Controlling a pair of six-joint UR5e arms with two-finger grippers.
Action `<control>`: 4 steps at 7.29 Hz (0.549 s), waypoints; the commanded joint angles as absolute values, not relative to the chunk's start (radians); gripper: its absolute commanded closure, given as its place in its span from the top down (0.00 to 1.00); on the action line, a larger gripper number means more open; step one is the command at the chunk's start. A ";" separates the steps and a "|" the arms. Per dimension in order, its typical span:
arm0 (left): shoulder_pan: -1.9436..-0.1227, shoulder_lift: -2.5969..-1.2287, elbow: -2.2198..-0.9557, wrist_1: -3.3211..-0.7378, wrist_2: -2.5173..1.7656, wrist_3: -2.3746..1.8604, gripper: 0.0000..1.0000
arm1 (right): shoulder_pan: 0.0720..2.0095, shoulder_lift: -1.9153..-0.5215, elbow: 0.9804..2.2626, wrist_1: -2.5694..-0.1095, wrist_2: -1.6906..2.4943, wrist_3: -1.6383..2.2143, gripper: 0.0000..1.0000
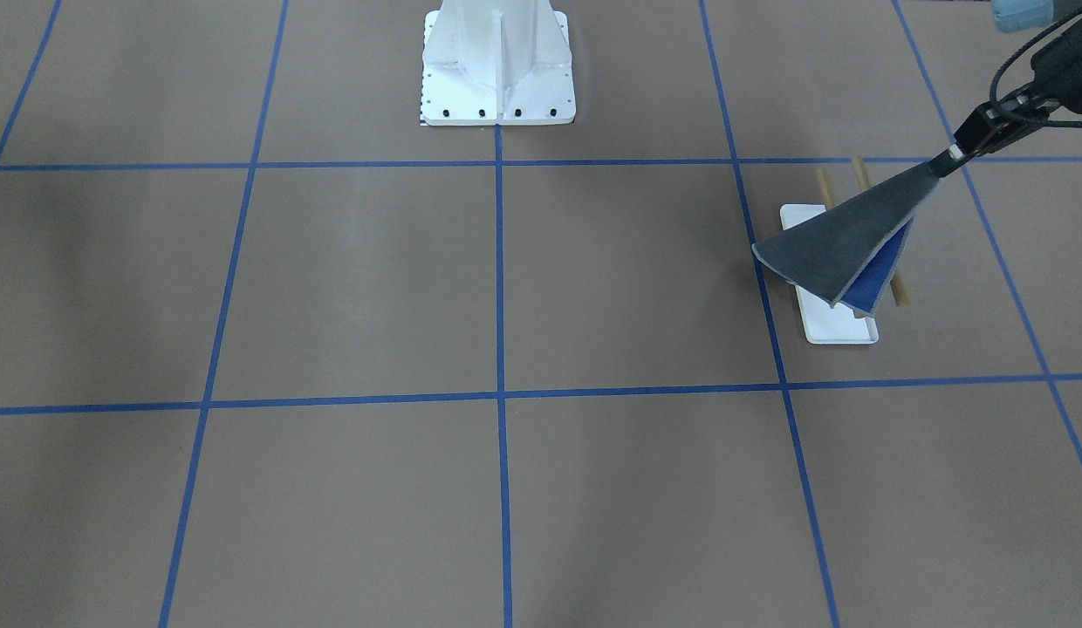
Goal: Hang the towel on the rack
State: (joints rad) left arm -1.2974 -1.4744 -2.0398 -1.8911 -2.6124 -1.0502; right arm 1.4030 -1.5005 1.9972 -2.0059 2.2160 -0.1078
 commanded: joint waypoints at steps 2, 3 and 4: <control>-1.347 -1.365 -2.008 -1.890 -2.608 -0.830 0.00 | 1.410 -1.502 1.996 -2.006 2.253 -0.140 1.00; -1.348 -1.365 -1.973 -1.890 -2.597 -0.781 0.00 | 1.410 -1.503 1.994 -2.006 2.261 -0.138 1.00; -1.350 -1.365 -1.939 -1.891 -2.596 -0.738 0.00 | 1.410 -1.503 1.996 -2.006 2.279 -0.137 1.00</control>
State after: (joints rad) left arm -1.3458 -1.3693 -1.9802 -1.8903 -2.6009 -0.7988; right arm 1.4091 -1.5026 1.9954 -2.0064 2.2595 -0.1380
